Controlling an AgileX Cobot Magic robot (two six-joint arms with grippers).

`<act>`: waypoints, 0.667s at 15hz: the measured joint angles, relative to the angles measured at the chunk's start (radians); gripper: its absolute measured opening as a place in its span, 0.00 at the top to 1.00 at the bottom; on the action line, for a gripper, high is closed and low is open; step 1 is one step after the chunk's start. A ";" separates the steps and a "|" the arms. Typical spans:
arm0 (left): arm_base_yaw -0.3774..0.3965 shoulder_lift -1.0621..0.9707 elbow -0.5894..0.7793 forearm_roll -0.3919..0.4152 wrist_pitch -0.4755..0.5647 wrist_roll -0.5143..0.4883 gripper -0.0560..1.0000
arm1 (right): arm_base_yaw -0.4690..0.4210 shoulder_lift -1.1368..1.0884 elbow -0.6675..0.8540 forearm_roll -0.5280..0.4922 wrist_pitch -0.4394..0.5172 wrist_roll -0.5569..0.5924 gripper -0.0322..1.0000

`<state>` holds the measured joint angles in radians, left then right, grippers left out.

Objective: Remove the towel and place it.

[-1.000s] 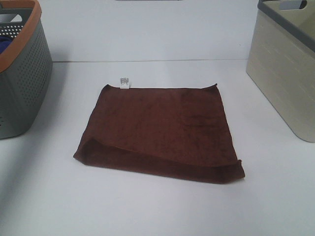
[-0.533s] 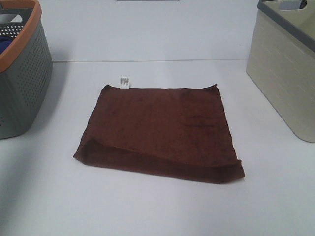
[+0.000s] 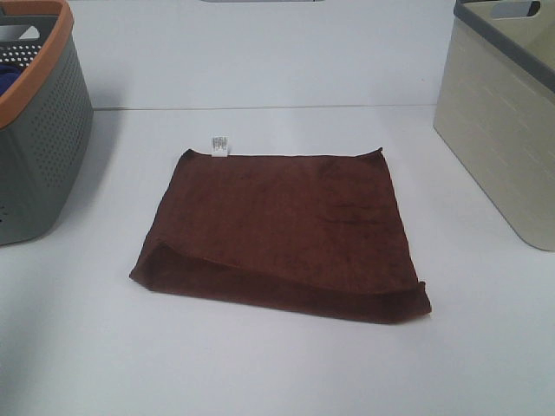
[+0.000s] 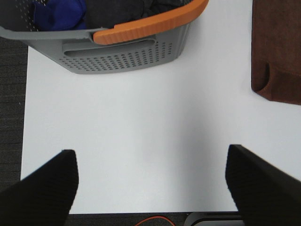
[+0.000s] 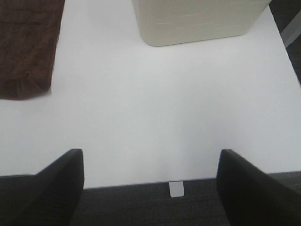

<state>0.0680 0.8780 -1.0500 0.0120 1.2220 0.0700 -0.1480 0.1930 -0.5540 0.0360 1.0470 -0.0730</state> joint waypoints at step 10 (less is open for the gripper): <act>0.000 -0.606 0.376 0.049 -0.099 0.025 0.18 | 0.032 -0.143 0.021 0.111 0.008 -0.085 0.31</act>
<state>0.0680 0.2720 -0.6740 0.0610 1.1230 0.0950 -0.1160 0.0500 -0.5330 0.1470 1.0550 -0.1580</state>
